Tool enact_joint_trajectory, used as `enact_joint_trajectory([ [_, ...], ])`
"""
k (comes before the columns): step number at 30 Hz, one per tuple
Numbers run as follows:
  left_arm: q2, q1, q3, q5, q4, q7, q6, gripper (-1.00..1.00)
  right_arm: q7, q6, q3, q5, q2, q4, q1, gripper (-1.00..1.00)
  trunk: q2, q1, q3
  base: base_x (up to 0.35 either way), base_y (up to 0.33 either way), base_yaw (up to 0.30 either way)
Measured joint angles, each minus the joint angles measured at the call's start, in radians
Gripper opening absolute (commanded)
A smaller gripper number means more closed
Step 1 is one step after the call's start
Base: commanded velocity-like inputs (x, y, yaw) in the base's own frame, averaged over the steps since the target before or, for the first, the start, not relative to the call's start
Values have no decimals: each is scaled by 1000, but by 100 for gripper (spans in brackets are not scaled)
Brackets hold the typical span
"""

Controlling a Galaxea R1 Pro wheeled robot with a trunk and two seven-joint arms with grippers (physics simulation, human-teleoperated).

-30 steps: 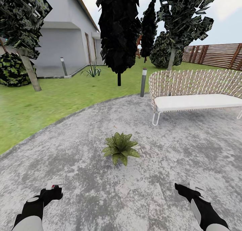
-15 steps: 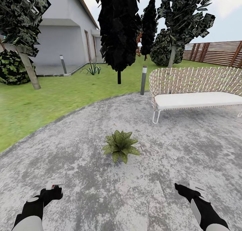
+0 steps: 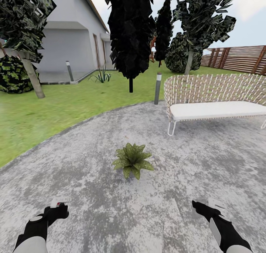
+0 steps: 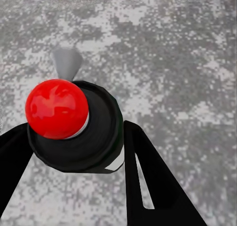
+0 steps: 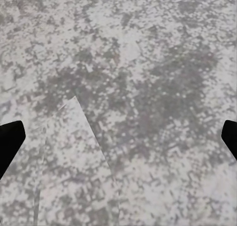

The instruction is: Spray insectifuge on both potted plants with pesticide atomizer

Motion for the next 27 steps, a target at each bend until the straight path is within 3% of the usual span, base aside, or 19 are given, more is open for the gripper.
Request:
enact_joint_trajectory([
  [11, 0, 0, 0, 0, -1, 0, 0, -100, 0, 0, 0, 0, -1, 0, 0, 100, 0, 0, 17, -35, 30, 0],
  [27, 0, 0, 1, -1, -1, -1, 0, -100, 0, -1, 0, 0, -1, 2, 0, 100, 0, 0, 43, -182, 236, 0],
])
